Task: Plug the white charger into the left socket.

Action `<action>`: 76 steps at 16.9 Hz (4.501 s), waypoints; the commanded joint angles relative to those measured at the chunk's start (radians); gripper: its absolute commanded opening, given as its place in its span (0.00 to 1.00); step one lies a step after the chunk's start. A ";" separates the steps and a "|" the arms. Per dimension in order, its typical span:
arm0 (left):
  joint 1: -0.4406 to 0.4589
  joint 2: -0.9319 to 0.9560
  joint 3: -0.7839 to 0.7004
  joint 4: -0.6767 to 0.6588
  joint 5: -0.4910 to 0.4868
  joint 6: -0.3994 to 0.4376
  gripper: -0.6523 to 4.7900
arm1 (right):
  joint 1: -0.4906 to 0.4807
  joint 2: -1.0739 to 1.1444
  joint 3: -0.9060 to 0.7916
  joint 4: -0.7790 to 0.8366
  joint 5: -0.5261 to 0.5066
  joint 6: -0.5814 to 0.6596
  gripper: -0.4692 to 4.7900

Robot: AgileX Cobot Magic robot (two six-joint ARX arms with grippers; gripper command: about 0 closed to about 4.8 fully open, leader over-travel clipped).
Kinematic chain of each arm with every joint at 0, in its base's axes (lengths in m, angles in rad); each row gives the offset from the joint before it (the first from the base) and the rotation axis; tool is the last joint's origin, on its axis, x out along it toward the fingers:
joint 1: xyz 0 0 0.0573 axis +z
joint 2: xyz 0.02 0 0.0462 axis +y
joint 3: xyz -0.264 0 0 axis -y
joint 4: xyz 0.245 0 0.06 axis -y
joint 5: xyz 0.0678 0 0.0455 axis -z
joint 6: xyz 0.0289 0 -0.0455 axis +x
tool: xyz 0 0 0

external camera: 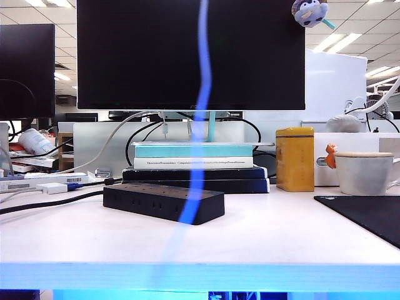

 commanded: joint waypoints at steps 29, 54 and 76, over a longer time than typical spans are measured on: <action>-0.020 0.050 0.004 0.054 0.028 0.156 0.71 | 0.002 -0.005 0.005 -0.039 0.002 -0.088 0.31; 0.014 0.050 0.004 0.177 -0.117 -0.344 0.34 | -0.119 -0.005 0.005 0.009 -0.091 -0.183 1.00; 0.153 0.092 0.040 0.069 0.438 -1.430 0.34 | -0.175 -0.004 -0.058 0.048 -0.338 -1.157 1.00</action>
